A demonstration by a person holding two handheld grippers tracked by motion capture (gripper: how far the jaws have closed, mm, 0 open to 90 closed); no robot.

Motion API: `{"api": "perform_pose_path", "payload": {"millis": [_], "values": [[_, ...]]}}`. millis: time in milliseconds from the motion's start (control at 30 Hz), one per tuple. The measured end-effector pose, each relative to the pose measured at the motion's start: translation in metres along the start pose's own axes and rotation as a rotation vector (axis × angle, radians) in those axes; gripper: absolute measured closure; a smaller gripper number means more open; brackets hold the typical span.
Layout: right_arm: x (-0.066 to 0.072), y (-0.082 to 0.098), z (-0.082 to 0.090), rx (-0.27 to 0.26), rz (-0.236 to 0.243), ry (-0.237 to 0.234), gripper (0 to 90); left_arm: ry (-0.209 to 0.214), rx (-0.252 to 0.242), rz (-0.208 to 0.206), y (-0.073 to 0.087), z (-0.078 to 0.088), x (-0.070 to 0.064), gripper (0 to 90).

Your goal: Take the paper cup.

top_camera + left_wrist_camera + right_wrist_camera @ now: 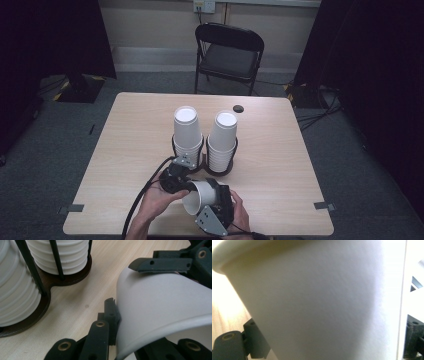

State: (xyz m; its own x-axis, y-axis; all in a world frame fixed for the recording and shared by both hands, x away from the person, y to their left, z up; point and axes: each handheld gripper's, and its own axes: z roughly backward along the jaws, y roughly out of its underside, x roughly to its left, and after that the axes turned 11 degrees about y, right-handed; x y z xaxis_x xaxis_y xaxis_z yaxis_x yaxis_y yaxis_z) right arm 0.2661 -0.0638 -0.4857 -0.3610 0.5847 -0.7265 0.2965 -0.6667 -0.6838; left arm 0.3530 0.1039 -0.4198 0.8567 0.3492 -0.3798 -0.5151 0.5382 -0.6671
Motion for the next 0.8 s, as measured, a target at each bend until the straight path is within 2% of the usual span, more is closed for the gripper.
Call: {"api": "perform_pose_path", "payload": {"millis": [133, 333, 433, 500, 600, 800], "values": [[0.001, -0.002, 0.002, -0.016, 0.002, 0.007, 10.0, -0.012, -0.003, 0.005, 0.0, -0.001, -0.001, 84.5], [0.002, -0.006, 0.001, 0.004, 0.028, 0.008, 10.0, -0.03, -0.004, 0.027, -0.001, -0.003, -0.001, 84.4], [0.003, -0.007, 0.001, 0.001, 0.058, 0.022, 10.4, -0.047, -0.015, 0.017, -0.002, -0.006, -0.003, 84.3], [0.004, -0.007, 0.003, -0.012, 0.101, 0.041, 10.7, -0.062, -0.016, 0.012, -0.003, -0.007, -0.005, 84.5], [0.005, -0.009, 0.005, -0.019, 0.139, 0.044, 10.7, -0.039, -0.011, 0.025, -0.003, -0.009, -0.003, 84.5], [0.005, -0.01, 0.004, -0.016, 0.116, 0.024, 10.5, -0.038, -0.011, 0.046, -0.002, -0.011, -0.001, 83.8]]}}
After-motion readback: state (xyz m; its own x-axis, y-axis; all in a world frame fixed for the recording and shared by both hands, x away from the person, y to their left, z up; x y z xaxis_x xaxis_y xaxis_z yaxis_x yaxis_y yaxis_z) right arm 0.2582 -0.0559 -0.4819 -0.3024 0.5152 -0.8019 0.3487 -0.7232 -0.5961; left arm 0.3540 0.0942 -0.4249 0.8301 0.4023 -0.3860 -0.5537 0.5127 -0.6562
